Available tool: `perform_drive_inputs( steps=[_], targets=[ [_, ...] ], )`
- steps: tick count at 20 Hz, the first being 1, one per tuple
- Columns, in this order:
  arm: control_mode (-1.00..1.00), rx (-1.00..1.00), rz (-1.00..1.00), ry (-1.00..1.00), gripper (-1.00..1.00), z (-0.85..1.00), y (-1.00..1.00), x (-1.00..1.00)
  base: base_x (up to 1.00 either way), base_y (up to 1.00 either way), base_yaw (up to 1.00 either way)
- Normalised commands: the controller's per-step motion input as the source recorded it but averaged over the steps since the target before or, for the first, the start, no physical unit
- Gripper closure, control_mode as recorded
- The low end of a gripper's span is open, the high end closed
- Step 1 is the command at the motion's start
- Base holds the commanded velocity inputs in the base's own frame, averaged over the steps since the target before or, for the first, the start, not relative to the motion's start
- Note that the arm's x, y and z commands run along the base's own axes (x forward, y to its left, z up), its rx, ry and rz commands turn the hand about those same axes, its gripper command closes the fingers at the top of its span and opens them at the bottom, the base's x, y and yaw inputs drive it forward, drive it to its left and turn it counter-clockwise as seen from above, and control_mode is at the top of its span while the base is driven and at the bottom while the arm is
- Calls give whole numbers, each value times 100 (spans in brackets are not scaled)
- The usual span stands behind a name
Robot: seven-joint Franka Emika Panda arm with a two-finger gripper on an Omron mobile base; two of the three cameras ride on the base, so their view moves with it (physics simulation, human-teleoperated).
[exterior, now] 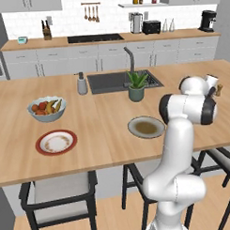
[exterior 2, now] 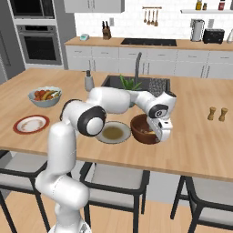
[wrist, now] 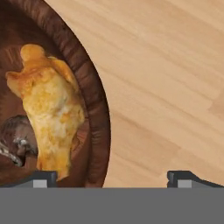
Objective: Pick the chicken drumstick and mushroom from their plates and place them in the bowl. Then put the bowl in the fridge.
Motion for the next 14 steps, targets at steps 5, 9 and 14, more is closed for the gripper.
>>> perform_drive_inputs(
  steps=[5, 9, 14],
  targets=[
    [-100, 0, 0, -2, -100, -27, 1, 15, 0, 0, 0],
    [-100, 0, 0, 0, -100, -37, 4, 13, 0, 0, 0],
    [-100, 0, 0, 0, 100, -30, 23, 19, 0, 0, 0]
  ],
)
